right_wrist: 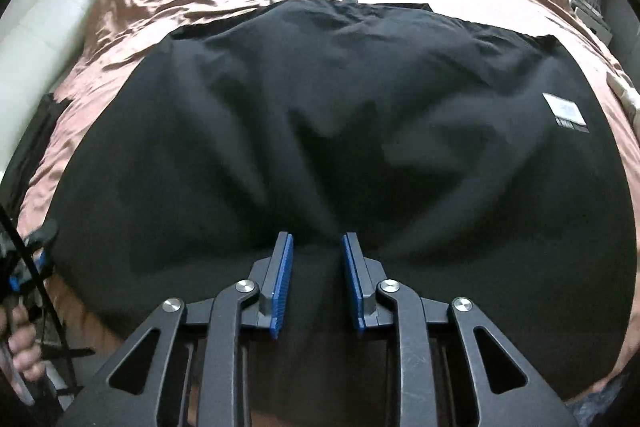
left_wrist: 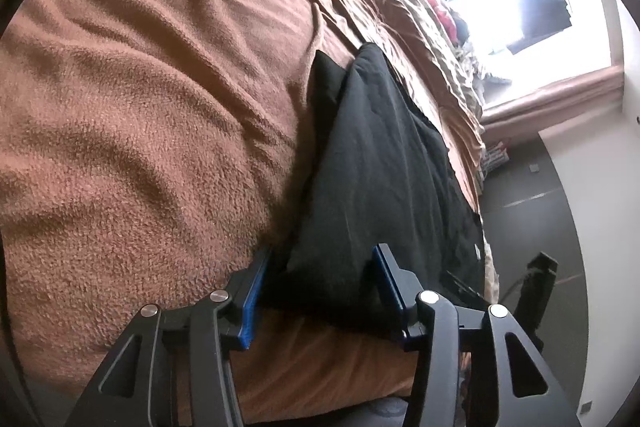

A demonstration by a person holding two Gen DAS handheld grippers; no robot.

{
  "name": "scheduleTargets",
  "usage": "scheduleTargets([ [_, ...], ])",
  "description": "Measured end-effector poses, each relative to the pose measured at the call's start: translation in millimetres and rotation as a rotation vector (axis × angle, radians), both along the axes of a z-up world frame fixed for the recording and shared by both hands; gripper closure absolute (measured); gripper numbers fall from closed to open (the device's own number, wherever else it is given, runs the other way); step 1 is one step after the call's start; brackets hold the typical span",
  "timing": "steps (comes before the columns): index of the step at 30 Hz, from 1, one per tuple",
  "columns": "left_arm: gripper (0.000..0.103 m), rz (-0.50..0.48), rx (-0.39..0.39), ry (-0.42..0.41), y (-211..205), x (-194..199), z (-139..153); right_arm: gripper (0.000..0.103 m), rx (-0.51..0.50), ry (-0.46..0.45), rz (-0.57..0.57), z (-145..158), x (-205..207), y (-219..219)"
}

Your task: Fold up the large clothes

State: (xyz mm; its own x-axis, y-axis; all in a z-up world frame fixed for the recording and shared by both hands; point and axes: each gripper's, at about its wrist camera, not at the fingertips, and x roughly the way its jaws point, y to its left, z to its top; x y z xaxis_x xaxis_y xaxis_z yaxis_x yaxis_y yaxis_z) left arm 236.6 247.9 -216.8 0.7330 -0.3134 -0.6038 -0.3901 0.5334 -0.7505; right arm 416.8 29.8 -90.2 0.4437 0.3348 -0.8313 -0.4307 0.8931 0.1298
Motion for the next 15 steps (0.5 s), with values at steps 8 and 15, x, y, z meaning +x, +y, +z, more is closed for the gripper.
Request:
scheduleTargets([
  [8,0.066,0.084,-0.004,0.034,-6,-2,-5,0.080,0.020,0.028,-0.055,3,54,19],
  [15,0.071,0.105,-0.007,0.043,-7,-8,-9,0.086,0.013,0.030,-0.093,-1,105,37],
])
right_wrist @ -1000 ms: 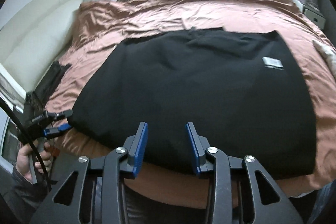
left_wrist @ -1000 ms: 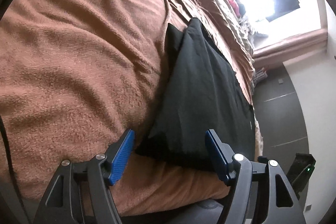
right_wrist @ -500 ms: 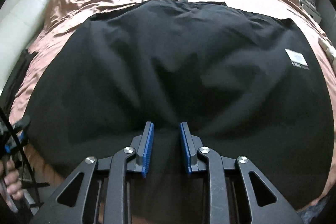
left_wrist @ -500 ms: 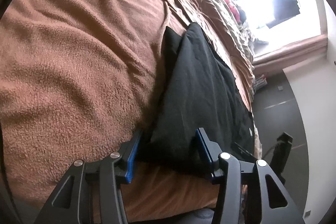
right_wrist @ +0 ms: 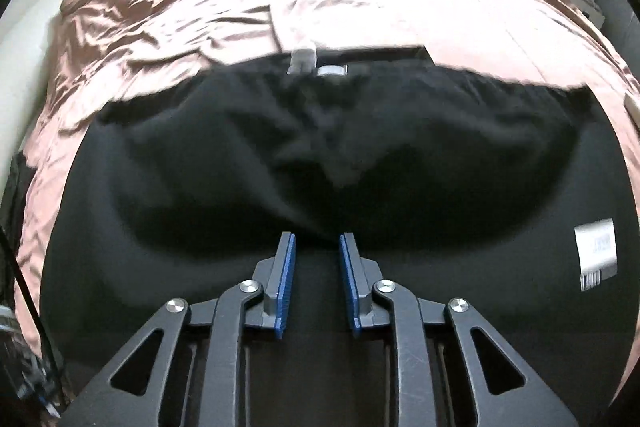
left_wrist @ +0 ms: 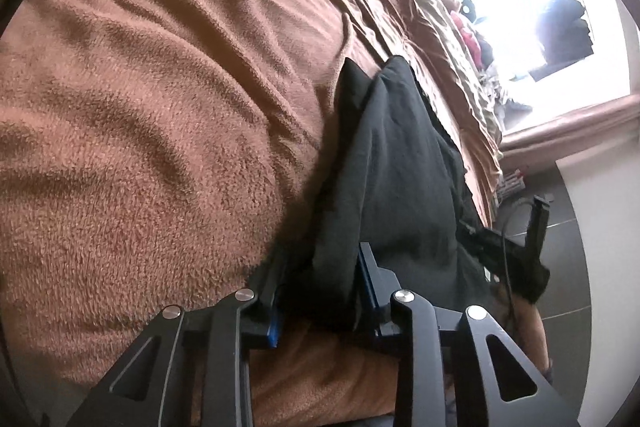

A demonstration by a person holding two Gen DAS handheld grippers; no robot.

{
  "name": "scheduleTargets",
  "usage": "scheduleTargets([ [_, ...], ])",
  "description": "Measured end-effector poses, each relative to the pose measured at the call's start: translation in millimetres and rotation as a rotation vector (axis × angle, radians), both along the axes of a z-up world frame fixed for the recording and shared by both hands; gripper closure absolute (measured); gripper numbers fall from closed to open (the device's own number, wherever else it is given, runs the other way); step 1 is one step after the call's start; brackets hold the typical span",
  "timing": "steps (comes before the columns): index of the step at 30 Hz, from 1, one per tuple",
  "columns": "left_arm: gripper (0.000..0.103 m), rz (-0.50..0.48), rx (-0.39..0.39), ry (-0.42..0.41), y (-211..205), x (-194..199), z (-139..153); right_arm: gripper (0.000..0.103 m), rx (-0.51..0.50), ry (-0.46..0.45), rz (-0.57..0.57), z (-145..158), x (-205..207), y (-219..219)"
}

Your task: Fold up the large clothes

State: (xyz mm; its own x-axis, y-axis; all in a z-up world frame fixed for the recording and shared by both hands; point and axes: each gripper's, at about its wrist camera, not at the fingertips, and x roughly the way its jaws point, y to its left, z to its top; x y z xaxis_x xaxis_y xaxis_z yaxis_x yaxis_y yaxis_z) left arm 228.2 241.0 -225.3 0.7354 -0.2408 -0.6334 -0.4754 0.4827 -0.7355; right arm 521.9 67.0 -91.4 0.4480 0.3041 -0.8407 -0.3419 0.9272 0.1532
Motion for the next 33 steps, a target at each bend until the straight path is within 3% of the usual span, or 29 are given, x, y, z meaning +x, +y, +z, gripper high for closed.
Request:
scheduleTargets([
  [11,0.071,0.011,-0.006,0.002,-1,-4,-3,0.091,-0.021,-0.036,-0.015,-10,39,26],
  [15,0.072,0.012,-0.008,0.001,0,-2,-4,0.091,0.026,-0.008,-0.016,-4,43,16],
  [22,0.086,0.022,-0.044,-0.050,1,-4,5,0.091,0.087,-0.051,0.052,29,-9,-15],
  [26,0.090,0.013,0.035,-0.087,-8,-3,29,0.091,0.126,-0.064,0.096,40,-53,-38],
  [33,0.092,-0.007,0.083,-0.170,-18,5,68,0.091,0.162,-0.045,0.181,20,-122,-64],
])
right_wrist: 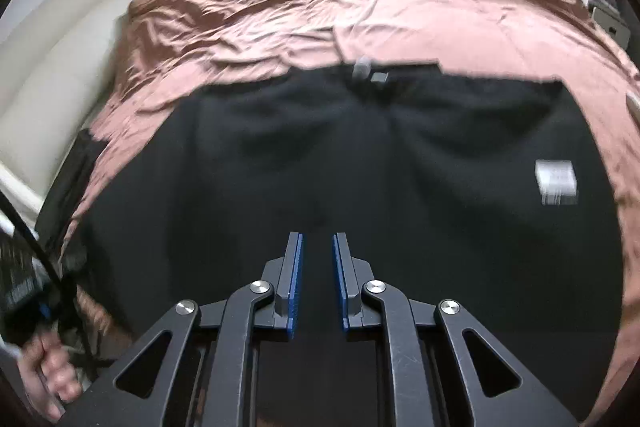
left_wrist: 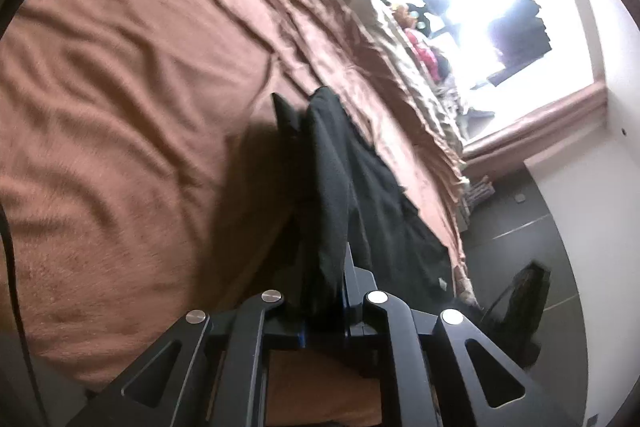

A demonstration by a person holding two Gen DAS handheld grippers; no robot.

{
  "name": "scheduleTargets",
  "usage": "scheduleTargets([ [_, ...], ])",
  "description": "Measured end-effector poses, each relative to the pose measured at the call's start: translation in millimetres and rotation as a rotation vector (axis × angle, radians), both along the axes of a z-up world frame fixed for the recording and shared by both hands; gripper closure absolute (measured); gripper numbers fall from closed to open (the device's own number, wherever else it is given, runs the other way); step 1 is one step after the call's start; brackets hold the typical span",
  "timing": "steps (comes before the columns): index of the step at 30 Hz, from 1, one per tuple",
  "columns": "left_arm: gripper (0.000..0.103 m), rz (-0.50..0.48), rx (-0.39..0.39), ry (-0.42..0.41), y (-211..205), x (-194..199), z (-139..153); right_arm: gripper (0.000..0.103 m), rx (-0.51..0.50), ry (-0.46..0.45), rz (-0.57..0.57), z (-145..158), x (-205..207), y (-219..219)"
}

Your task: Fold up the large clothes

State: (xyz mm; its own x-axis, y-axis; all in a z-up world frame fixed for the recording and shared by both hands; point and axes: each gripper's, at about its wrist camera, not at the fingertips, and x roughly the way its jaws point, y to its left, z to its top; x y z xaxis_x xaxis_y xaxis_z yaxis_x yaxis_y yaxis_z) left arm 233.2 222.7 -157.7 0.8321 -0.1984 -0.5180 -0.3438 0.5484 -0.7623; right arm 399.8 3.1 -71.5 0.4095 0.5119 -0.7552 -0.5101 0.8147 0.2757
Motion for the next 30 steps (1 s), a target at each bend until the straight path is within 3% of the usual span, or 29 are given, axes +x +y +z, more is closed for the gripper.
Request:
scheduleTargets([
  [3,0.092,-0.014,0.017,-0.016,-6,6,12,0.091,-0.027,0.005,-0.018,-19,-17,-9],
  [6,0.092,-0.031,0.022,-0.041,-12,11,24,0.091,0.000,0.074,-0.022,-40,-24,-14],
  [15,0.093,-0.145,0.077,-0.142,-56,31,78,0.091,0.066,0.144,-0.046,-47,-32,-22],
  [21,0.093,-0.237,0.155,-0.155,-99,52,109,0.091,0.171,0.195,-0.070,-60,-23,-38],
  [30,0.093,-0.368,0.232,-0.175,-165,87,141,0.091,0.297,0.091,-0.124,-29,-34,-119],
])
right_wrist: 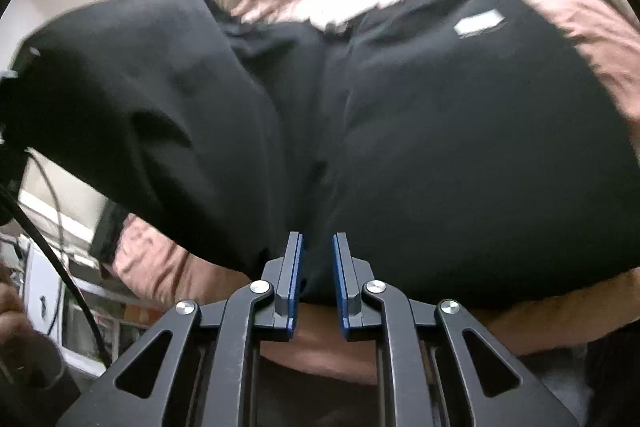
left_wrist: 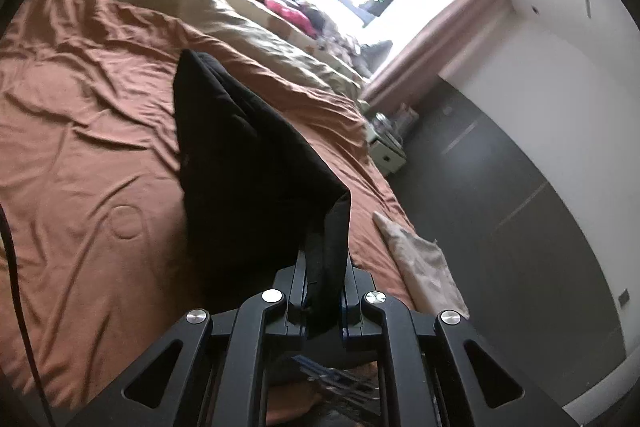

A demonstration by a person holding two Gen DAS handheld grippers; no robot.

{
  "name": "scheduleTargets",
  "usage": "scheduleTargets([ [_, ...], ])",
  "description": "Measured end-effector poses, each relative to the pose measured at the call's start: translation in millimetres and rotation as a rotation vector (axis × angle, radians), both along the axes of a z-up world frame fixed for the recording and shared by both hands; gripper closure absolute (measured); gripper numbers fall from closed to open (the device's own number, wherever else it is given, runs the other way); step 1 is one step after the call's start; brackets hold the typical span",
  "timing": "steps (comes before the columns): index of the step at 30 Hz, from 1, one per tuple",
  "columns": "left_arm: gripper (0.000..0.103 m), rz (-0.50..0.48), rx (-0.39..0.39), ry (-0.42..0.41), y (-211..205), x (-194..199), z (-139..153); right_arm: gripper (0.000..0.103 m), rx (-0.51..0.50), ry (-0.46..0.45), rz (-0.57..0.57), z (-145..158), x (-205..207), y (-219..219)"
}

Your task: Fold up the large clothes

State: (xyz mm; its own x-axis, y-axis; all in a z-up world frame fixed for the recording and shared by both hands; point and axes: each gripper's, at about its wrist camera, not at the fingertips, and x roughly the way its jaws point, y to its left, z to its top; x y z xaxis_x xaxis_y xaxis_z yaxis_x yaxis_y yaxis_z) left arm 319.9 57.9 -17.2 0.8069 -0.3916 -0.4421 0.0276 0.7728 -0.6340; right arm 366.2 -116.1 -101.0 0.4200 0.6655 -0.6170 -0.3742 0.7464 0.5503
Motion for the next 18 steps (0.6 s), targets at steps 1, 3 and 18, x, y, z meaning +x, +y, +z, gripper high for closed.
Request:
scheduleTargets([
  [1,0.093,-0.016,0.003,0.001,-10,6,1,0.091,0.021,-0.010,-0.016,5,0,-14],
  [3,0.093,-0.044,0.013,0.005,-26,13,2,0.091,0.047,-0.029,-0.047,13,-7,-31],
  [18,0.092,-0.285,0.085,0.150,-161,89,-47,0.027,0.170,-0.047,-0.268,-3,-54,-167],
])
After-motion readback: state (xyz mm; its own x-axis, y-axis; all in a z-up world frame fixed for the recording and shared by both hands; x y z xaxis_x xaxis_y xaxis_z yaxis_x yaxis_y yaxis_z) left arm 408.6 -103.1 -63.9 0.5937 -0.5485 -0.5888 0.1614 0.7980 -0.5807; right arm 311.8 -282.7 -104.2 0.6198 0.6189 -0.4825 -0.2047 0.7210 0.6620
